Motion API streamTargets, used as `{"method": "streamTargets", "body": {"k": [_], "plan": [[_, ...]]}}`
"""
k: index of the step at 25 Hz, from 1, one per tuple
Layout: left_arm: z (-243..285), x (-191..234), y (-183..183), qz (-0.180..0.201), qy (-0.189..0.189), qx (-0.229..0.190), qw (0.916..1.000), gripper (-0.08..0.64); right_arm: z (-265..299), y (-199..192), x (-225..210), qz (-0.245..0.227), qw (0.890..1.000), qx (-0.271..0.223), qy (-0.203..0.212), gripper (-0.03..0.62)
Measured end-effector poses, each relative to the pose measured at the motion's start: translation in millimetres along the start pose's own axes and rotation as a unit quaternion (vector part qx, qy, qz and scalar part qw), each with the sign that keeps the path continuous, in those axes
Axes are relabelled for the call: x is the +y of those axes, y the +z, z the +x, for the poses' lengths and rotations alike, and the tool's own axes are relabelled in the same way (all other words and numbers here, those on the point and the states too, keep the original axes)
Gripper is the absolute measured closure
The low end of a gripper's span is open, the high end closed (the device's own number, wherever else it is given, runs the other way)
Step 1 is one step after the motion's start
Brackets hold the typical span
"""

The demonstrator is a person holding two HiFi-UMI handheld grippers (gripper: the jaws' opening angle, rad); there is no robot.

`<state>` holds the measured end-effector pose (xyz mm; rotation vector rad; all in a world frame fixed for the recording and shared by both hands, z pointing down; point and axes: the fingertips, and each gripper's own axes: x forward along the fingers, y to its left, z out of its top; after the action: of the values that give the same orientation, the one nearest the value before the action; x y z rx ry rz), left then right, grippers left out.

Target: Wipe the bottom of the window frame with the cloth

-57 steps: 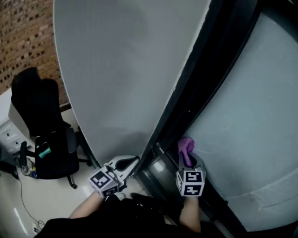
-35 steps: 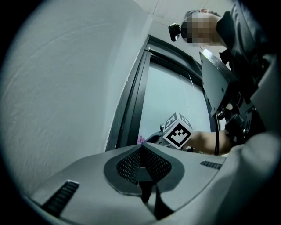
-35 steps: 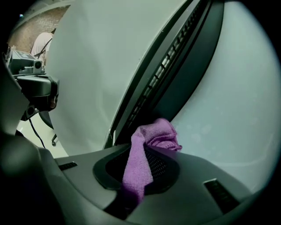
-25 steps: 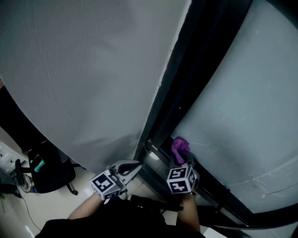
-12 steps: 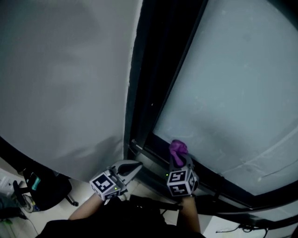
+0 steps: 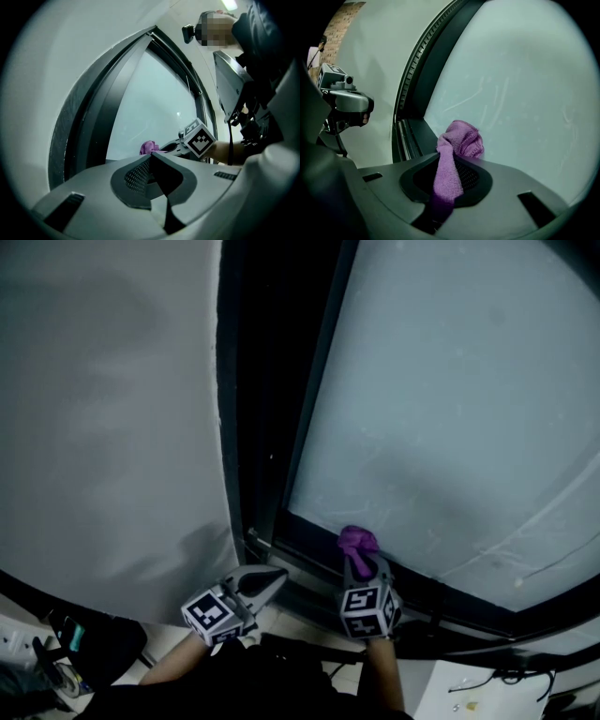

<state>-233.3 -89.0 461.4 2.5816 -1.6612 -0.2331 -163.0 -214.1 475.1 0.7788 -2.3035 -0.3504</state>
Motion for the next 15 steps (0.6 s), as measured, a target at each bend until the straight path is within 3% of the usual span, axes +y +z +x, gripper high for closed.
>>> {"method": "streamTargets", "body": {"k": [4,15], "plan": [[9,-1,-1,0.002,-0.019,0.002,0.9998,0.560,-3,-9,-4,0.033,0.999,0.005,-0.009,0.526],[36,-19,-6,-0.002,-0.084,0.017,0.9963,0.560,-21,-31,-32,0.070,0.995,0.017,-0.063,0.525]]}}
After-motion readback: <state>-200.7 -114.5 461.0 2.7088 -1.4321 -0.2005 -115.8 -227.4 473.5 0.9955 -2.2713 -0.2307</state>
